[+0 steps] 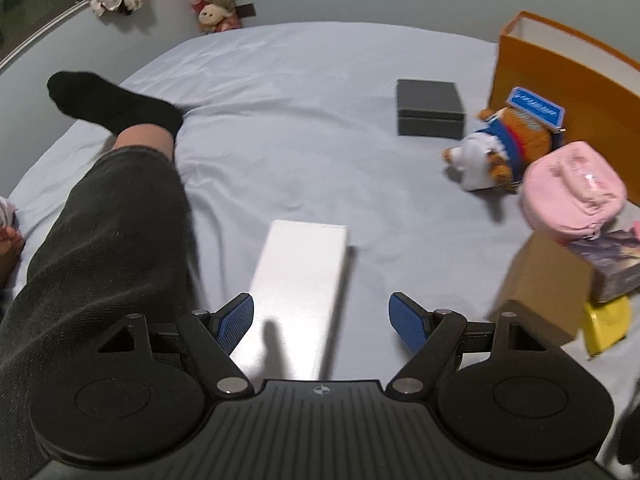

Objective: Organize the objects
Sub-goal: 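Close the left gripper on the white box while the right gripper grasps the plush dog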

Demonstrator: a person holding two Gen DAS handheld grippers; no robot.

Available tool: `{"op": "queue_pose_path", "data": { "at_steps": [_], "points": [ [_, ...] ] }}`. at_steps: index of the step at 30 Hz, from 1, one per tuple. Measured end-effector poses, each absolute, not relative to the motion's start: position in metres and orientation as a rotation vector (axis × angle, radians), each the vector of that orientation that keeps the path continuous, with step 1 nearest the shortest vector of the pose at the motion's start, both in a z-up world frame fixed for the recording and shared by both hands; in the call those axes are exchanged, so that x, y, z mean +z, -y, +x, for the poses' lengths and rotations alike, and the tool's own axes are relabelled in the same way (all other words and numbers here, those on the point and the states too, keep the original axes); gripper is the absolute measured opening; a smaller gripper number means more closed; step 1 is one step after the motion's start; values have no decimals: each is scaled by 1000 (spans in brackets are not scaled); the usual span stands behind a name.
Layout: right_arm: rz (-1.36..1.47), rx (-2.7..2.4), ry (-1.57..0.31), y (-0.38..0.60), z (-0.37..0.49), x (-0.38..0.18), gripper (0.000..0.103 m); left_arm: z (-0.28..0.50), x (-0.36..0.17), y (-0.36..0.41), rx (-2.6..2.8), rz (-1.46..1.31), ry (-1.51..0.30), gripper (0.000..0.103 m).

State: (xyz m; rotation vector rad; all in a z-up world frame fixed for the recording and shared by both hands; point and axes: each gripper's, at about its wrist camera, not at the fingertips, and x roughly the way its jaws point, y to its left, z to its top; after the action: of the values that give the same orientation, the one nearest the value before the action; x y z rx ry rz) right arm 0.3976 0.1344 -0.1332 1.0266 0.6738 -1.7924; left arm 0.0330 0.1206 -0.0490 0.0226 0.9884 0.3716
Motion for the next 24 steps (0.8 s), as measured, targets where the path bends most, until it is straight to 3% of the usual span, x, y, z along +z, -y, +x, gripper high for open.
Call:
{"op": "queue_pose_path", "data": {
  "at_steps": [8,9,13,19,24],
  "points": [
    [1018,-1743,-851,-123,403,-148,102,45,-68,-130,393,51,-1049,91],
    [1026,-1738,-862,-123,403,-150,102,48,-72,-131,395,57,-1070,95],
    [1084,-1724,-852,-122,397,-156,101,59,-82,-133,396,75,-1114,96],
    [1126,-1735,-812,-126,389,-161,82,66,-86,-143,384,19,-1123,96],
    [1151,-1728,-745,-129,381,-161,81,68,-85,-147,377,-1,-1126,95]
  ]
}}
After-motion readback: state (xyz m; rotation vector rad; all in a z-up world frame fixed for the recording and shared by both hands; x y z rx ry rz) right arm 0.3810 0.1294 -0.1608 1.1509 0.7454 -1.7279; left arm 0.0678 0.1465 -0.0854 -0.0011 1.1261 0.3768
